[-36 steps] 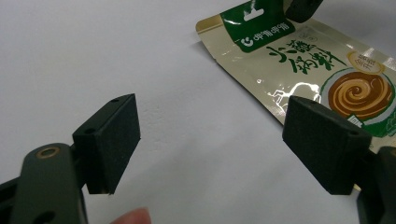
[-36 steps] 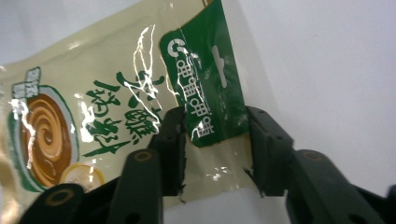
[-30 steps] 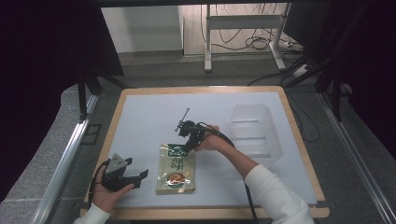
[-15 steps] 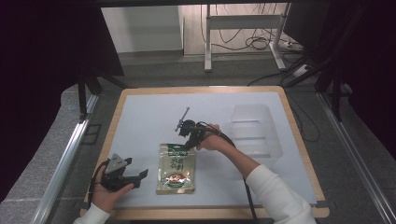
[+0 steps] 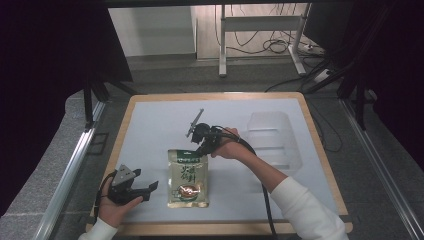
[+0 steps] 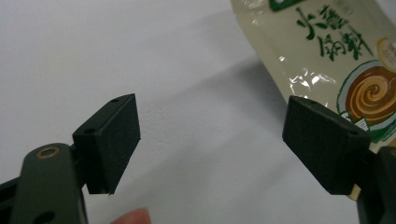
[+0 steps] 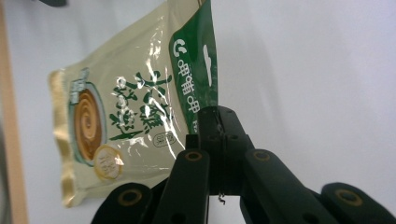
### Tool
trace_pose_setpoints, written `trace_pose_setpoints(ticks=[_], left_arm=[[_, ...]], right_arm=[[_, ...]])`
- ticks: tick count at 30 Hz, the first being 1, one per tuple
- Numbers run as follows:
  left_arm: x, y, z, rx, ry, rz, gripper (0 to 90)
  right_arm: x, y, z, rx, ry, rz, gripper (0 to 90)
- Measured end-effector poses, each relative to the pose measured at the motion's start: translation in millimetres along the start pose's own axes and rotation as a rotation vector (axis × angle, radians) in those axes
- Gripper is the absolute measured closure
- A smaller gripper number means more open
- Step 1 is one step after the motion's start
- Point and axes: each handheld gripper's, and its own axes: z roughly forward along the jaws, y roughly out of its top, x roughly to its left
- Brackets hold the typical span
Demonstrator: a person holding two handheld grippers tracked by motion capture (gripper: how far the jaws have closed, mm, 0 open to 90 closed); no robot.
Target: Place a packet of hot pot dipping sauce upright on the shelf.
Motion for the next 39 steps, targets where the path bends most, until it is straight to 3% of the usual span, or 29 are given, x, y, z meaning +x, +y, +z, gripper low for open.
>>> trace_pose_setpoints(ticks=[9,19,26,39], left_arm=[[-0.6,0.1,0.7,0.001,-0.002,-0.003,19.1],[-0.4,-0.5,2.9,0.01,-0.008,-0.002,19.1],[1.1,-0.8,3.6,0.015,-0.013,-0.009,19.1],[0.3,-0.8,5.3,0.026,-0.02,-0.013,19.0]], right_arm=[[19.8,7.8,-44.3,-0.062,-0.044,-0.065,89.8],[34.0,17.2,-78.5,-0.074,-0.094,-0.132,90.0],[30.7,19.3,-92.4,-0.064,-0.132,-0.147,90.0],[18.5,16.1,-127.3,-0.098,-0.197,-0.11,90.0]])
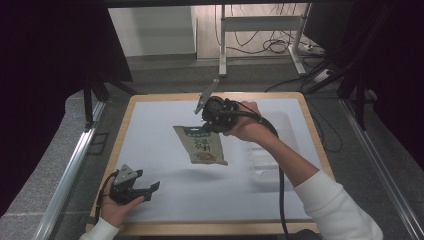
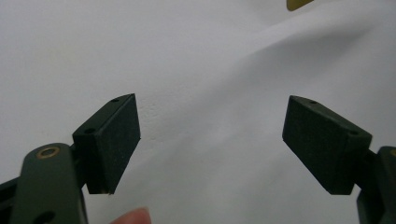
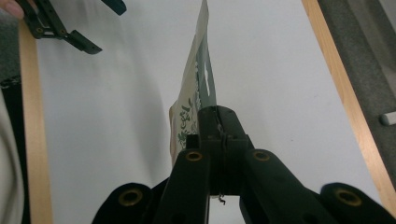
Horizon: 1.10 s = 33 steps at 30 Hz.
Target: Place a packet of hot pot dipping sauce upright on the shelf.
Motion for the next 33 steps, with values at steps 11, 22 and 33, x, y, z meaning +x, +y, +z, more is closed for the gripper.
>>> trace_pose_setpoints(ticks=[11,22,33], left_arm=[[0.0,1.1,-1.6,-0.009,0.008,0.009,19.0],[-33.9,20.3,-7.2,0.02,0.159,0.234,19.2],[-18.1,13.9,6.5,0.056,0.05,0.096,19.6]], right_arm=[[-10.3,-11.9,-23.9,-0.025,-0.042,0.043,90.0],[-30.9,-20.2,-60.4,-0.13,-0.067,0.072,90.0],[-40.4,-39.6,-74.7,-0.113,-0.122,0.122,90.0]])
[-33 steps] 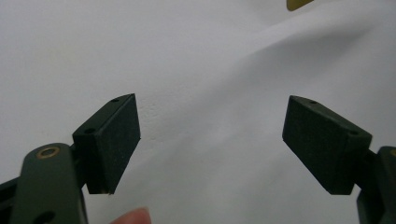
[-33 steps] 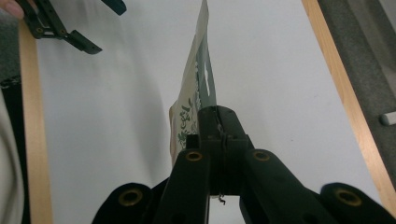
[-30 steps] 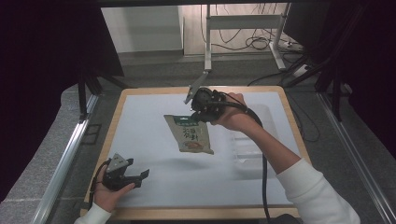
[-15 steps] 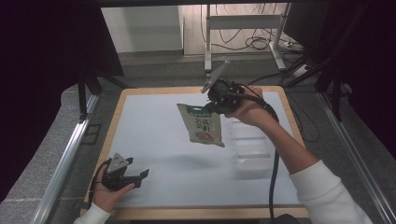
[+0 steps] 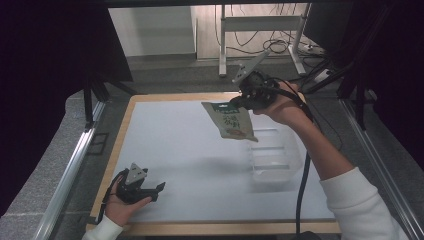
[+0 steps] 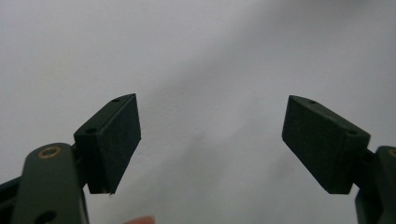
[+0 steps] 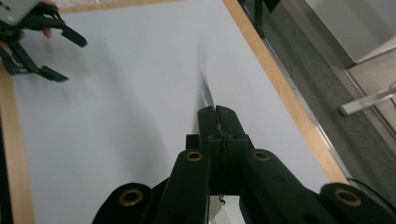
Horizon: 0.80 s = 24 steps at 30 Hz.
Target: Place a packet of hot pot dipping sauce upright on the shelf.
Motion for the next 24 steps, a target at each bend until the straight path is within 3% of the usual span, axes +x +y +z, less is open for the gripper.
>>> trace_pose_setpoints(ticks=[5,12,24], left_arm=[[-1.9,-0.9,4.9,0.019,-0.014,0.019,19.5],[-1.7,-1.6,4.4,0.018,-0.033,0.0,19.5],[0.8,-2.4,3.0,0.013,-0.032,-0.012,19.7]], right_arm=[[-3.6,-7.5,-8.3,-0.002,-0.015,0.014,90.0],[-5.0,-11.4,-18.7,-0.009,-0.016,0.015,90.0],[-16.2,-27.9,-31.9,0.027,-0.041,0.032,90.0]])
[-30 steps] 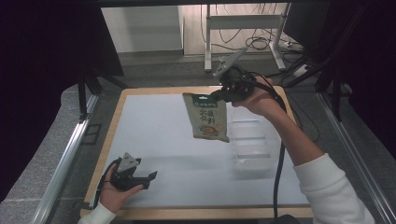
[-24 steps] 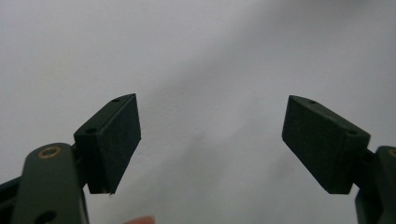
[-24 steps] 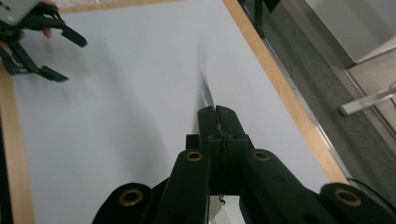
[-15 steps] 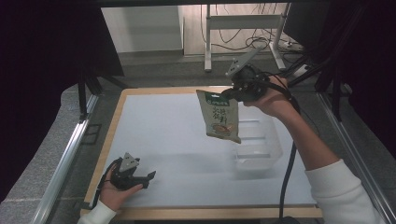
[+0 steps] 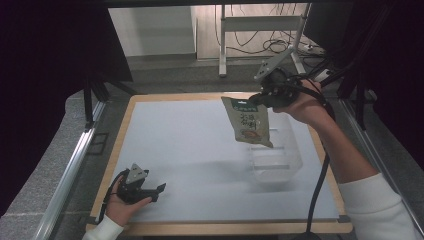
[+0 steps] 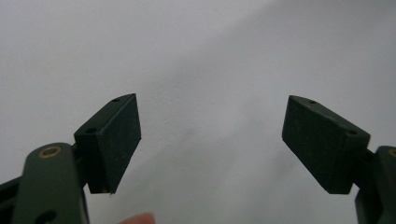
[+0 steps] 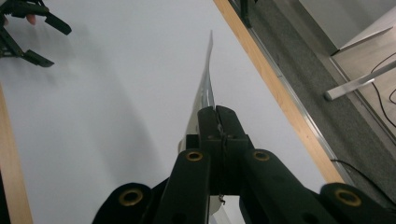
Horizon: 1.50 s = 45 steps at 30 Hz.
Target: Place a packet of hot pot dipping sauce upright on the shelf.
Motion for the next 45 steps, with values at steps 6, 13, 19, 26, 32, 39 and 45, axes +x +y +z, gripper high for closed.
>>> trace_pose_setpoints(ticks=[6,13,19,26,32,39,45], left_arm=[[-0.2,-0.3,0.9,0.002,-0.003,-0.001,19.7],[-0.4,-0.4,0.8,0.004,0.0,-0.003,19.8],[-0.7,-0.8,2.9,0.011,0.005,-0.009,19.8],[-0.8,-1.3,4.7,0.017,0.014,-0.007,19.8],[-1.7,-2.0,5.3,0.024,0.02,-0.005,19.8],[-1.3,-4.6,4.5,0.028,0.027,-0.015,19.9],[-1.3,-5.4,4.2,0.032,0.027,-0.019,19.9]], right_arm=[[-4.6,-8.9,-7.2,0.012,-0.003,0.008,90.0],[-10.8,-25.9,-13.8,0.023,-0.01,0.019,90.0],[-20.3,-41.7,-13.7,0.026,-0.01,0.035,90.0],[-30.9,-59.8,-0.4,0.037,0.021,0.052,90.0],[-35.3,-67.0,6.8,0.031,0.054,0.029,90.0],[-40.3,-80.6,19.8,0.02,0.091,0.027,90.0],[-46.4,-92.5,36.6,0.023,0.109,0.045,90.0]])
